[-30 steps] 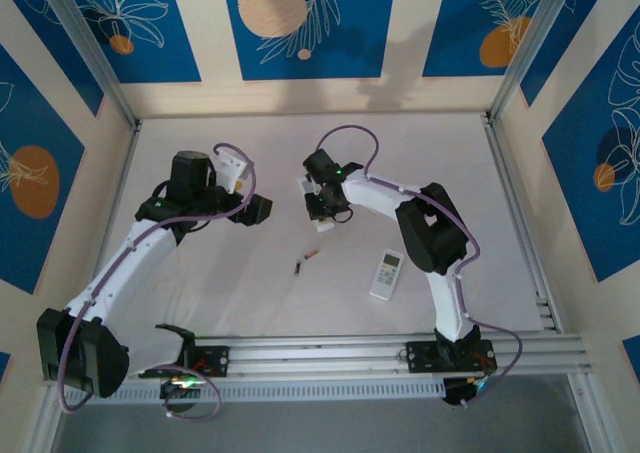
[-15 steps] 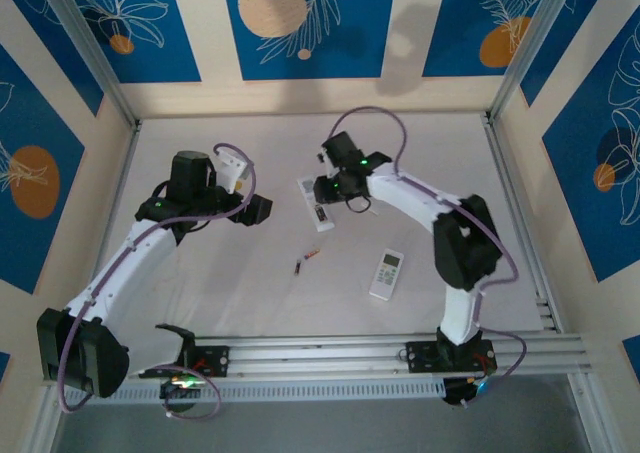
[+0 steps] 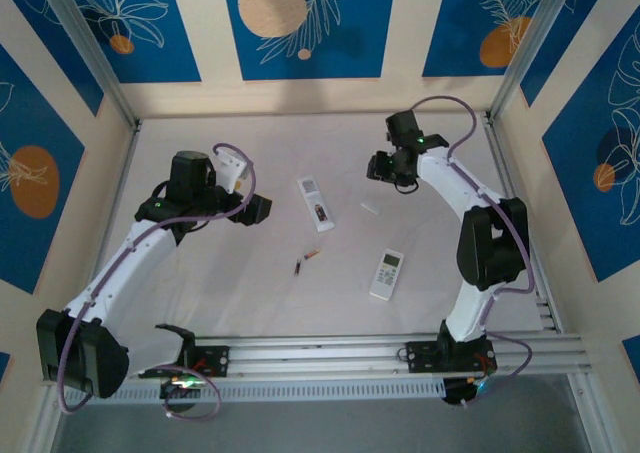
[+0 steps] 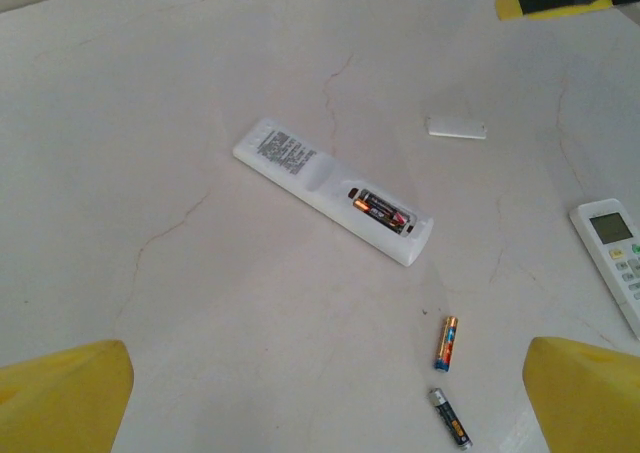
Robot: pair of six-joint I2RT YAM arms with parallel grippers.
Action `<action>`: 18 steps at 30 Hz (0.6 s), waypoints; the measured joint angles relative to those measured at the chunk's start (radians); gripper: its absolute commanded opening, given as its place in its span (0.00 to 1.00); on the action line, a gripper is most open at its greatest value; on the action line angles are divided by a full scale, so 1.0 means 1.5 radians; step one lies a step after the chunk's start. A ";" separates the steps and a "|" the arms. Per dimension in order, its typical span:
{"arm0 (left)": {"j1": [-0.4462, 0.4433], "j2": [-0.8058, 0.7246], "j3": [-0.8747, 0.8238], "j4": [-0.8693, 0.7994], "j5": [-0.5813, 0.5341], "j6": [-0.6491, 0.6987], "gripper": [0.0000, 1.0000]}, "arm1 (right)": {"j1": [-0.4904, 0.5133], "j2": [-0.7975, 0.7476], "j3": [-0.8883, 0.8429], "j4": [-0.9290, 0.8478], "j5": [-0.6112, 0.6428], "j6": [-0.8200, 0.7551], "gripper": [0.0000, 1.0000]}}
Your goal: Load the batteries into the remote control
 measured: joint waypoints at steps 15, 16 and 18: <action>0.000 -0.018 0.000 0.004 0.002 -0.001 1.00 | -0.023 0.119 0.043 -0.099 -0.080 0.703 0.65; 0.000 -0.018 0.000 0.006 0.002 -0.001 1.00 | -0.023 0.128 0.043 -0.101 -0.081 0.721 0.66; 0.000 -0.019 0.000 0.008 0.005 -0.001 1.00 | -0.020 0.143 0.043 -0.104 -0.082 0.756 0.68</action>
